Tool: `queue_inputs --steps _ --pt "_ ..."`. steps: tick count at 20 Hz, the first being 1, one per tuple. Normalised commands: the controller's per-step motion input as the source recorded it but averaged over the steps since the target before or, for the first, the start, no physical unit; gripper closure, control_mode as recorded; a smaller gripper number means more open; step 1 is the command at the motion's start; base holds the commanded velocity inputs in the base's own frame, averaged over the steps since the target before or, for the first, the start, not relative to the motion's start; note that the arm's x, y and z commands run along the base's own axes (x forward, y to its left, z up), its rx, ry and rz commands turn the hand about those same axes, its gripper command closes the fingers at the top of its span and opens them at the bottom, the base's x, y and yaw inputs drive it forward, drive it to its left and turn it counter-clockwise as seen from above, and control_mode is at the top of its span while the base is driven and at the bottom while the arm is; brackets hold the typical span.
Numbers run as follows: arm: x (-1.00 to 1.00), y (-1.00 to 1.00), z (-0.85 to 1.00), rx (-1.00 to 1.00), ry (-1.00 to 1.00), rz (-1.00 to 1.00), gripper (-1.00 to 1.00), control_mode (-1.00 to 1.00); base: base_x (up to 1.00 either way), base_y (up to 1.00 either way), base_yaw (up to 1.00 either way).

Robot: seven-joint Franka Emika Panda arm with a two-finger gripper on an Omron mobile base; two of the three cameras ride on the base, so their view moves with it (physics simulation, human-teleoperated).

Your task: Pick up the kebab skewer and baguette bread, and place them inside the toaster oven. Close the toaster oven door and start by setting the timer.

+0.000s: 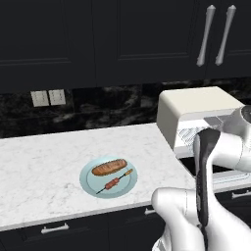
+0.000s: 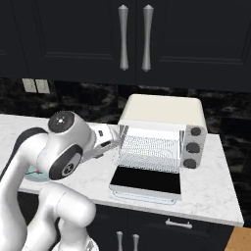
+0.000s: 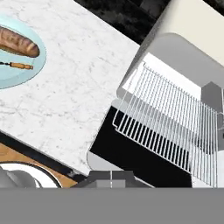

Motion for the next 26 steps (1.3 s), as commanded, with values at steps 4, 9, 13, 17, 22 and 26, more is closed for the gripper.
queue_inputs --steps 4,9,13,17,22,26 --pt "-0.14 1.00 0.00 0.08 0.17 -0.33 1.00 -1.00 0.00 0.00 0.00" --pt "0.00 0.98 0.00 0.11 0.14 -0.24 -1.00 -1.00 0.00 0.00 0.00" --pt "0.00 0.86 -0.24 0.13 0.05 -0.18 -1.00 -1.00 0.00 0.00 0.00" --pt "0.03 0.65 -0.39 0.15 0.01 -0.21 -1.00 -1.00 0.00 0.00 0.00" --pt "0.12 0.76 -0.40 0.13 0.01 -0.11 -1.00 -1.00 0.00 0.00 0.00" --pt "0.55 0.61 -0.21 0.04 0.07 -0.02 -1.00 -1.00 0.00 0.00 0.00"
